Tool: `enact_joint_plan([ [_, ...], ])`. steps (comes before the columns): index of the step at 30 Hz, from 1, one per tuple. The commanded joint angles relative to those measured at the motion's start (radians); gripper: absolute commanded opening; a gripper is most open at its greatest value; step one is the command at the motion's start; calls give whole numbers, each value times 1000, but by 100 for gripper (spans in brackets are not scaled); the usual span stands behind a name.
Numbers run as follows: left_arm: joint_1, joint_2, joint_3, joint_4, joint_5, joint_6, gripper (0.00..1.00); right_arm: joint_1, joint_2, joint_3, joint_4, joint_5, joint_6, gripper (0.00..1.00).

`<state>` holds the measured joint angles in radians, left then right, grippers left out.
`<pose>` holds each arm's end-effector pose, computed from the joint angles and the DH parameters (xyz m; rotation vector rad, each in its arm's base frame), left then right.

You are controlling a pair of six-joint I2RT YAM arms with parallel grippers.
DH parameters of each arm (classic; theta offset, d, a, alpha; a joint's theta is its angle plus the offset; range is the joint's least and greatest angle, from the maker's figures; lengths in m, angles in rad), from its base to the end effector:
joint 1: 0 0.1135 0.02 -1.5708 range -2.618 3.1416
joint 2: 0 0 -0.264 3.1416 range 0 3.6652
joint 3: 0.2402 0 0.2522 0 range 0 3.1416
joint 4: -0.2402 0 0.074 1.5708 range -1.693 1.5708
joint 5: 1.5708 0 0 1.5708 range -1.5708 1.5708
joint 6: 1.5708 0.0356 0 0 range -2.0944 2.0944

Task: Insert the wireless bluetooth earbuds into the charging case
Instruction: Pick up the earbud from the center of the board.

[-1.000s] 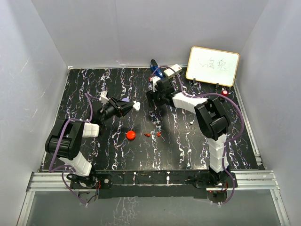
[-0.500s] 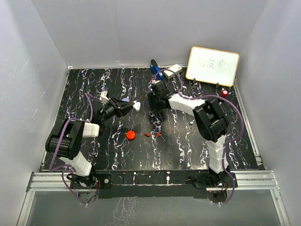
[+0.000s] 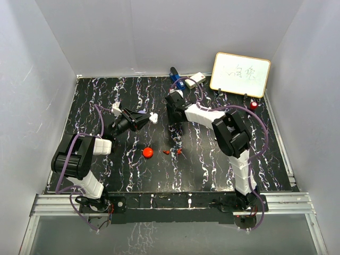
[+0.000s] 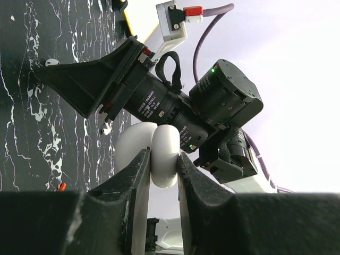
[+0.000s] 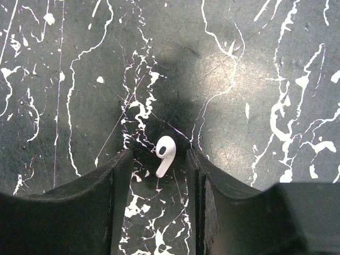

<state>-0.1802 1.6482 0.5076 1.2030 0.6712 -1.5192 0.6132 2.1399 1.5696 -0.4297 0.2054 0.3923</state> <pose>0.2900 -0.0753 0.1854 -0.5697 1.7543 -1.7806 0.3801 0.2586 0.1625 -0.2038 2.5358 0.1298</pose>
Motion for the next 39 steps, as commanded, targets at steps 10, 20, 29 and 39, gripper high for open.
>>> enact_joint_plan([
  [10,16,9,-11,75,26,-9,0,-1,47,85,-58,47,37,35],
  [20,18,13,-15,80,28,-10,0,-4,66,103,-75,40,39,31],
  [29,19,13,-14,81,29,-12,0,-7,92,124,-98,29,34,27],
  [39,19,11,-14,79,30,-12,0,-9,91,124,-124,28,36,22],
])
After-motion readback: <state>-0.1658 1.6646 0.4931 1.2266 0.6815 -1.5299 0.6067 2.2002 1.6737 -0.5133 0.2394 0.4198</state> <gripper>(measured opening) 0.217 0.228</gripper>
